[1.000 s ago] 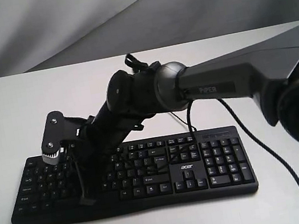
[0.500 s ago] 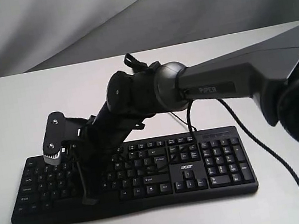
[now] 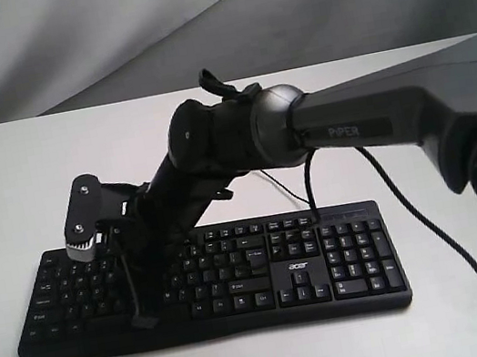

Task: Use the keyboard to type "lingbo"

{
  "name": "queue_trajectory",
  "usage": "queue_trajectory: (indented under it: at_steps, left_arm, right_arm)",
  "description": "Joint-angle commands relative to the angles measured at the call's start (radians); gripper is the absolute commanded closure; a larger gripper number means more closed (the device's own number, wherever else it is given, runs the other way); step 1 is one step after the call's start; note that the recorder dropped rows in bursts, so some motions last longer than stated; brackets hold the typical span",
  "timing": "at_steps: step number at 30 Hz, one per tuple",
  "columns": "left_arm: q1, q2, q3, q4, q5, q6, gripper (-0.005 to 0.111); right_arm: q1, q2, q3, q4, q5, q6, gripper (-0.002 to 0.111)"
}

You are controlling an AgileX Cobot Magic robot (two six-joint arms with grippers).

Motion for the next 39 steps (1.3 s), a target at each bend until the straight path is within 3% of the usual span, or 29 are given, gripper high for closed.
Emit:
queue_trajectory:
  at_steps: [1, 39]
  left_arm:
    - [-0.007, -0.005, 0.005, 0.0, -0.009, -0.002, 0.106]
    - [-0.007, -0.005, 0.005, 0.0, -0.009, -0.002, 0.106]
  right_arm:
    - [0.009, -0.01, 0.022, -0.006, -0.02, -0.008, 0.108]
    - [0.014, 0.006, 0.022, -0.005, -0.04, -0.02, 0.108]
